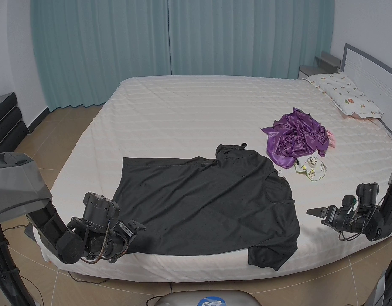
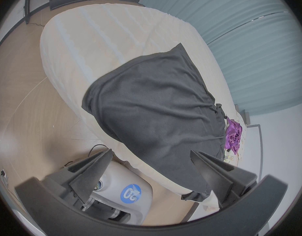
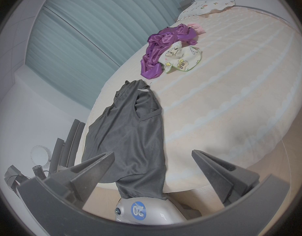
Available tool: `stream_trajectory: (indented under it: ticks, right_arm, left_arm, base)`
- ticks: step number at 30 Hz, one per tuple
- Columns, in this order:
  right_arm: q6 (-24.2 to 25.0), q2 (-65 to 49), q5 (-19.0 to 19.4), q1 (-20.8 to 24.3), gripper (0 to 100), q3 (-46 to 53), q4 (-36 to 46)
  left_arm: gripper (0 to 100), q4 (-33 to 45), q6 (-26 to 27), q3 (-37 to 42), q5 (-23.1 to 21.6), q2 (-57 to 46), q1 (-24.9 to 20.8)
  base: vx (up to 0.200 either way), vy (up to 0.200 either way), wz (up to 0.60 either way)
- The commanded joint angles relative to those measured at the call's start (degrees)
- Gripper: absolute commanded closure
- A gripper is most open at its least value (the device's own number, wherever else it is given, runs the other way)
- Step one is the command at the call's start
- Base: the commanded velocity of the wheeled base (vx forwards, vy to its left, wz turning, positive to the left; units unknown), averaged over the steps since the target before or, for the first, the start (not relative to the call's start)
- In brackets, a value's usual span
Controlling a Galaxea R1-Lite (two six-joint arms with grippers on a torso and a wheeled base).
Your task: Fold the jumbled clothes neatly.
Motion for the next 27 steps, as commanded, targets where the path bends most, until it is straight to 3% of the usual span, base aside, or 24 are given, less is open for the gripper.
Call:
stream_trajectory:
  ticks: [1, 6, 11, 19, 27]
  right_arm:
    - [1.65, 3.92, -3.11, 5.39, 0, 3.20, -5.31]
    - [2.00, 8.40, -5.57, 8.29, 0, 6.89, -15.59]
    - [2.00, 11.83, -5.66, 9.35, 0, 11.19, -25.61]
    - [6.22, 12.27, -5.66, 9.44, 0, 11.99, -26.67]
    - [6.57, 12.80, -5.48, 9.17, 0, 11.81, -26.67]
  left_arm:
    - [0, 1.98, 3.56, 0.98, 3.92, -0.12, 2.05]
    - [0, 5.41, 11.20, 5.02, 4.01, -1.44, 7.67]
    - [0, 0.22, 15.07, 6.43, 2.96, 2.08, 13.83]
    - [0, -8.57, 18.32, 8.10, 3.13, 9.81, 15.76]
    - [0, -16.04, 19.03, 8.80, 4.63, 13.85, 15.06]
  base:
    - [0.000, 0.000, 0.00]
    - [0.000, 0.000, 0.00]
    - [0.000, 0.000, 0.00]
    - [0.000, 0.000, 0.00]
    - [0.000, 0.000, 0.00]
